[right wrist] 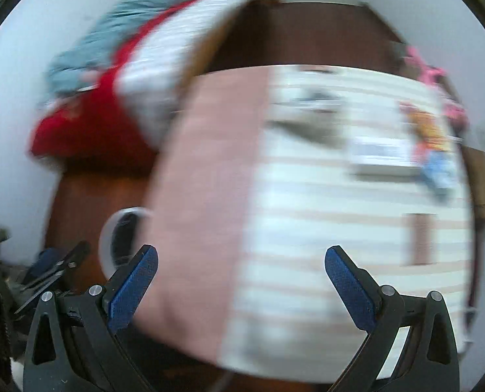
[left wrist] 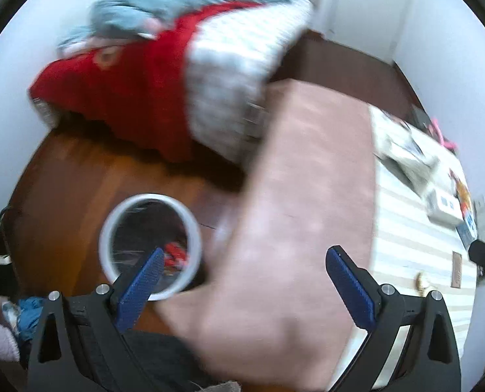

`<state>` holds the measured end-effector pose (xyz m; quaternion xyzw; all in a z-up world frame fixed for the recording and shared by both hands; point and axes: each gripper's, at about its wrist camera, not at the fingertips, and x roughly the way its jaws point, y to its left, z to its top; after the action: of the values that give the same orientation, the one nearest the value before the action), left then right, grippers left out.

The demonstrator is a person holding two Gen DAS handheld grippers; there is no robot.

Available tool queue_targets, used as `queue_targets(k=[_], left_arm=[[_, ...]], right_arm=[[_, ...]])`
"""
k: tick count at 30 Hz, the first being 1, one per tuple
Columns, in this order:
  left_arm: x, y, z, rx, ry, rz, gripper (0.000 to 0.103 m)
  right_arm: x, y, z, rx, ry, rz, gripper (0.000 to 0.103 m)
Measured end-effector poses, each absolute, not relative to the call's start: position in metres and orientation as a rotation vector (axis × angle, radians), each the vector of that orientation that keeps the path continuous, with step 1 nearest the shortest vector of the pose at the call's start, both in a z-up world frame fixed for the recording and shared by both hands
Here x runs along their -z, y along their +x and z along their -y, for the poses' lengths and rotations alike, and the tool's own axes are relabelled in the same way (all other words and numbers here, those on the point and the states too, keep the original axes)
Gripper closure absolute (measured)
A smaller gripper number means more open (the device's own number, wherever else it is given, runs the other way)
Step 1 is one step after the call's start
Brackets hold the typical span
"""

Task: Collect trash
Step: 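Move both tools back toward the table, then grasp the milk carton with the right tool while the left tool grasps the rice crackers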

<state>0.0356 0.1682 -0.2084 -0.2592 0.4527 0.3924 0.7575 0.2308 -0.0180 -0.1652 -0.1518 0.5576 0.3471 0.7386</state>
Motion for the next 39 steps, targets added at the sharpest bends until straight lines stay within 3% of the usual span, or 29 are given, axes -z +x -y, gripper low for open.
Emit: queue_targets(k=[7, 9, 11, 15, 17, 18, 24, 31, 33, 35, 37, 39], left_arm=[[0.261, 0.170, -0.130, -0.733, -0.529, -1.105, 0.002], [0.270, 0.195, -0.123, -0.716, -0.516, -1.127, 0.002], [0.280, 0.214, -0.121, -0.710, -0.500, -1.151, 0.002], [0.288, 0.230, -0.119, -0.701, -0.479, -1.175, 0.002], [0.289, 0.230, -0.116, -0.695, -0.466, -1.181, 0.002], [0.287, 0.228, -0.114, -0.684, -0.460, -1.180, 0.002], [0.278, 0.207, -0.078, -0.592, -0.352, -1.166, 0.002], [0.281, 0.188, -0.022, -0.308, -0.425, -1.180, 0.005], [0.284, 0.194, -0.007, -0.274, -0.404, -1.183, 0.012], [0.287, 0.202, 0.004, -0.260, -0.398, -1.186, 0.028], [0.291, 0.211, 0.010, -0.265, -0.400, -1.194, 0.055], [0.292, 0.213, 0.012, -0.290, -0.379, -1.190, 0.065]], right_arm=[[0.217, 0.370, 0.063, -0.557, -0.578, -1.229, 0.000], [0.234, 0.398, 0.063, -0.560, -0.635, -1.243, 0.002], [0.248, 0.415, 0.062, -0.561, -0.669, -1.263, 0.010], [0.275, 0.433, 0.055, -0.576, -0.692, -1.283, 0.011], [0.285, 0.438, 0.059, -0.577, -0.642, -1.319, 0.019], [0.286, 0.438, 0.064, -0.571, -0.613, -1.320, 0.031], [0.284, 0.402, 0.114, -0.539, -0.448, -1.383, 0.034], [0.284, 0.327, 0.175, -0.538, -0.329, -1.411, 0.037], [0.284, 0.317, 0.181, -0.528, -0.313, -1.402, 0.037], [0.282, 0.307, 0.186, -0.520, -0.296, -1.398, 0.038], [0.284, 0.300, 0.187, -0.515, -0.282, -1.398, 0.039], [0.286, 0.297, 0.187, -0.506, -0.282, -1.388, 0.039]])
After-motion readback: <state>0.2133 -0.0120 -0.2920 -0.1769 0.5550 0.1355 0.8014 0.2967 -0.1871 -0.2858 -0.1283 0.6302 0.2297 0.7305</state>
